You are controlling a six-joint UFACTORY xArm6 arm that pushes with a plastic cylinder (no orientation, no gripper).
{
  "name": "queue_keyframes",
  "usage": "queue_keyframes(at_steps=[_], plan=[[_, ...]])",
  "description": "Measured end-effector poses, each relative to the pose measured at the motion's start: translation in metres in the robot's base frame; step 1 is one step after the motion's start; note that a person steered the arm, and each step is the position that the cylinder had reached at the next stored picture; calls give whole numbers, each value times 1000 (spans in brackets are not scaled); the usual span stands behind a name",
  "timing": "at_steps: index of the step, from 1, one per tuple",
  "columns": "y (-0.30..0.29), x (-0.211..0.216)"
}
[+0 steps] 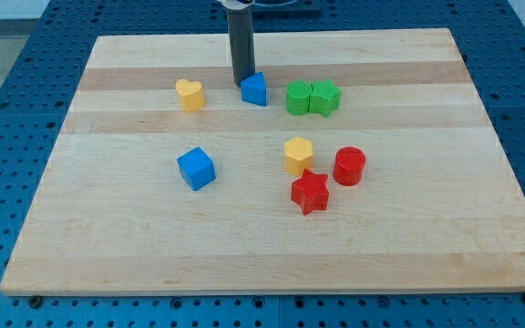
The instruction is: Move the triangle closer to the left of the green circle
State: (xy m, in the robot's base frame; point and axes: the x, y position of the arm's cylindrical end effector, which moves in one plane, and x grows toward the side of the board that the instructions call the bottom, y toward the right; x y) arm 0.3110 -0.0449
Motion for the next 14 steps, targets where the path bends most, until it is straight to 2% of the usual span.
queue_keyframes(at_steps=[7,14], plan=[[-22,58],[18,43]])
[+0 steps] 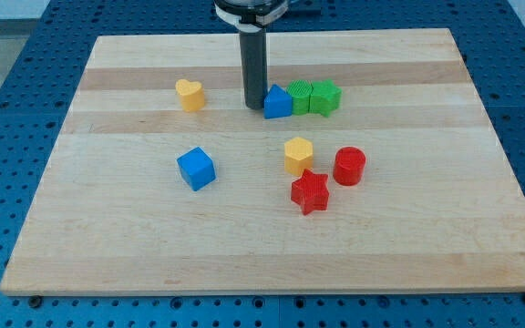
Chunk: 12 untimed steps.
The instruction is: Move the triangle closer to the left of the green circle
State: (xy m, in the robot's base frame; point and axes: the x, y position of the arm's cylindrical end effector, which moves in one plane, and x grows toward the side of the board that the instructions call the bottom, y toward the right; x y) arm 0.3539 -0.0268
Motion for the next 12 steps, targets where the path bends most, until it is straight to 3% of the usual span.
queue_keyframes(at_steps=[4,7,9,12], plan=[[-6,-5],[-62,13],[-32,43],[-4,43]])
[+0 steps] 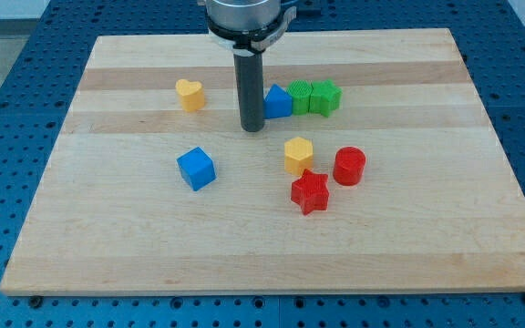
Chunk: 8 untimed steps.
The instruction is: Move the triangle closer to the left of the green circle
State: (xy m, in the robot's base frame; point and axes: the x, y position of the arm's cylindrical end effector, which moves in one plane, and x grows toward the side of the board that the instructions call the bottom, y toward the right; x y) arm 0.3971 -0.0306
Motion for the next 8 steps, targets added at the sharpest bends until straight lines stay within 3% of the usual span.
queue_keyframes(at_steps=[8], plan=[[22,-11]])
